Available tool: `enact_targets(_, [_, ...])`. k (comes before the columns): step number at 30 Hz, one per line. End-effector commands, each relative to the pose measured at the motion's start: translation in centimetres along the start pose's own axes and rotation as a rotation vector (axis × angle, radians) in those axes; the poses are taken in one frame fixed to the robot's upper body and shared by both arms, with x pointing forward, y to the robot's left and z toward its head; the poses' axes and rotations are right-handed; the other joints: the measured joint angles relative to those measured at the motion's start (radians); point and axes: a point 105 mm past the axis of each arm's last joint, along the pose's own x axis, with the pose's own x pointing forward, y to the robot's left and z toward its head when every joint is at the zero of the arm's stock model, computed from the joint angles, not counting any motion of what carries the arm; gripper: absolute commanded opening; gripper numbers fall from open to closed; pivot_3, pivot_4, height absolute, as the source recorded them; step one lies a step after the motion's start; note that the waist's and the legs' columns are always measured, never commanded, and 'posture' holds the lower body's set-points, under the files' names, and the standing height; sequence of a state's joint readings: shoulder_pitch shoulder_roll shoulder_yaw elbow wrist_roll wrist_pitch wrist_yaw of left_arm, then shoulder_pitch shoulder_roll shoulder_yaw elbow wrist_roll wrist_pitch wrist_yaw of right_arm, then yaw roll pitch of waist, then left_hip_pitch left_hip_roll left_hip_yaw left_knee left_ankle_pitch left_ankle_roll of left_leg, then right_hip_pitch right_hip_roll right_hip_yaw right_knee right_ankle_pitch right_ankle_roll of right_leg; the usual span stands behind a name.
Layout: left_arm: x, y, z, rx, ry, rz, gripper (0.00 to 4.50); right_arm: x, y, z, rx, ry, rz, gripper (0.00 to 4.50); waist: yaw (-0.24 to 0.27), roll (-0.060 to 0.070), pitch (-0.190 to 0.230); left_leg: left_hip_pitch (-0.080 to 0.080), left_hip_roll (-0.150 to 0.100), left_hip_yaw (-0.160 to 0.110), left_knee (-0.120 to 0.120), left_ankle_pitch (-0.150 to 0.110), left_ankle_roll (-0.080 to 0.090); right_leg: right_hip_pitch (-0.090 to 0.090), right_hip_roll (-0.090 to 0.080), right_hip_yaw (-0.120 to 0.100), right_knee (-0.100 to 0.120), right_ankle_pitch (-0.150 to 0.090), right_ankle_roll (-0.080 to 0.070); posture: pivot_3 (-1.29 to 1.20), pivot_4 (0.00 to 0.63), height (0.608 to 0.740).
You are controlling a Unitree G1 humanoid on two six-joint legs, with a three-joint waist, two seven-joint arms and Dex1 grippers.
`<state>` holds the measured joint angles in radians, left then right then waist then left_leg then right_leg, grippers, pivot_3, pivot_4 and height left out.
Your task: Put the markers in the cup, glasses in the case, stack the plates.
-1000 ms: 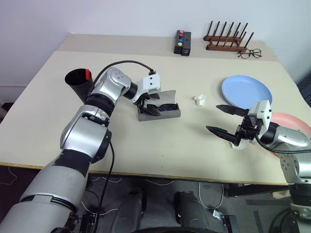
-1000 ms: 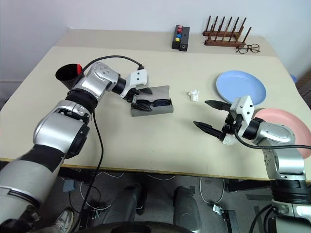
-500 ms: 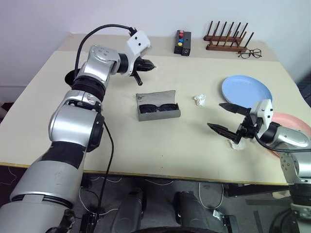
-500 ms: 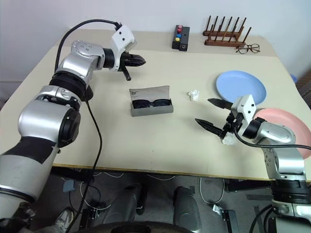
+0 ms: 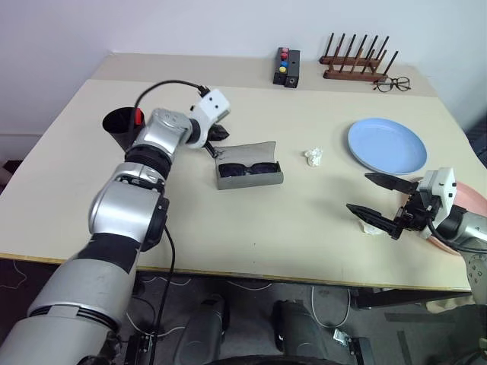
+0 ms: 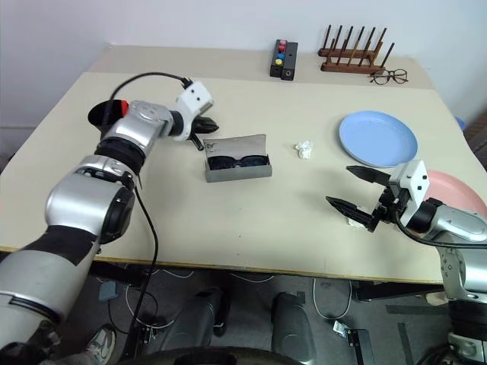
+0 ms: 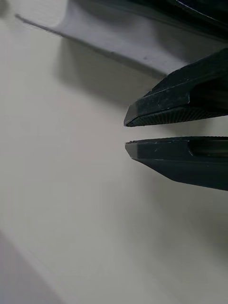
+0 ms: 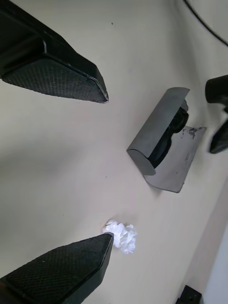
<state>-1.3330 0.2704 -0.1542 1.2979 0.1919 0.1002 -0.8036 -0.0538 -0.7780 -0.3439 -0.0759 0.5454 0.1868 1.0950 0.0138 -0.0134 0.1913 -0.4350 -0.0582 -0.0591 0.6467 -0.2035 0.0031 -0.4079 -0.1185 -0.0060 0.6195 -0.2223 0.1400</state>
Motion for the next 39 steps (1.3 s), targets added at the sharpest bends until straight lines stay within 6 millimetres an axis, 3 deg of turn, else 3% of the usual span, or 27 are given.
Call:
enact_targets(1, [0.3, -1.0, 1.9, 0.028, -0.044, -0.059, 0.46, -0.2, 0.0, 1.6, -0.05, -0.034, -0.009, 4.5, 0.0, 0.0, 0.0, 0.0, 0.0, 0.0, 0.0, 0.0, 0.0, 0.0, 0.0, 0.0, 0.0, 0.0, 0.0, 0.0, 0.15, 0.74])
enact_targets(8, [-0.4, -4.5, 2.0, 0.047, -0.055, -0.35, 0.46, -0.3, 0.1, 1.9, -0.049, -0.04, -0.009, 4.5, -0.004, 0.0, 0.0, 0.0, 0.001, 0.0, 0.0, 0.0, 0.0, 0.0, 0.0, 0.0, 0.0, 0.0, 0.0, 0.0, 0.15, 0.74])
enact_targets(16, [-1.0, -9.3, -2.5, 0.028, 0.042, -0.484, 0.46, -0.5, 0.3, 0.6, -0.008, 0.002, -0.009, 4.5, -0.001, 0.002, -0.002, 0.001, 0.002, 0.0, 0.0, 0.0, 0.0, 0.001, 0.0, 0.001, 0.0, 0.0, -0.001, 0.0, 0.15, 0.74])
enact_targets(19, [-0.8, -9.5, -3.3, 0.017, 0.054, -0.456, 0.46, -0.8, 0.1, -0.2, 0.01, 0.031, -0.026, 4.5, 0.0, 0.003, -0.003, 0.004, 0.002, -0.001, 0.0, 0.0, 0.0, 0.005, 0.0, 0.001, -0.001, 0.0, -0.001, 0.0, 0.15, 0.74])
enact_targets(22, [-1.1, -8.2, -1.1, 0.006, -0.045, -0.395, 0.46, -1.0, -0.9, 0.1, -0.009, 0.019, -0.101, 4.5, -0.002, 0.003, -0.003, 0.008, 0.002, 0.0, -0.001, 0.0, 0.0, 0.008, 0.0, 0.001, -0.002, -0.002, -0.005, 0.0, 0.15, 0.74])
enact_targets(25, [-2.5, -7.4, 3.4, -0.022, -0.241, -0.391, 0.46, -1.3, -2.8, 0.9, -0.042, 0.004, -0.226, 4.5, -0.004, 0.004, -0.002, 0.007, 0.002, -0.001, -0.001, 0.0, 0.0, 0.006, 0.0, 0.001, -0.002, -0.001, -0.006, 0.0, 0.15, 0.74])
enact_targets(29, [-5.0, -9.2, 7.4, -0.046, -0.419, -0.506, 0.46, -2.2, -4.1, 1.3, -0.047, 0.012, -0.315, 4.5, 0.001, 0.004, -0.002, 0.003, 0.002, 0.0, -0.001, 0.0, 0.0, 0.002, 0.0, 0.001, -0.002, 0.001, -0.002, 0.0, 0.15, 0.74])
enact_targets(33, [-7.1, -12.0, 9.4, -0.062, -0.509, -0.624, 0.46, -3.5, -5.3, 1.3, -0.028, 0.048, -0.381, 4.5, 0.0, 0.004, -0.002, 0.002, 0.001, 0.0, -0.001, -0.001, 0.0, 0.002, -0.001, 0.002, -0.003, 0.001, -0.002, 0.0, 0.15, 0.74])
enact_targets(36, [-7.3, -13.1, 10.2, -0.108, -0.525, -0.668, 0.46, -5.2, -7.2, 0.3, -0.011, 0.157, -0.524, 4.5, -0.001, 0.004, -0.002, 0.002, 0.002, 0.0, -0.001, -0.001, 0.0, 0.002, -0.001, 0.002, -0.003, 0.001, -0.003, 0.0, 0.15, 0.74])
enact_targets(39, [-6.8, -13.9, 10.0, -0.116, -0.493, -0.692, 0.46, -6.0, -7.7, -0.5, 0.008, 0.199, -0.544, 4.5, -0.001, 0.005, -0.002, 0.003, 0.002, 0.0, 0.0, -0.001, 0.0, 0.003, 0.0, 0.002, -0.003, -0.001, -0.006, 0.0, 0.15, 0.74])
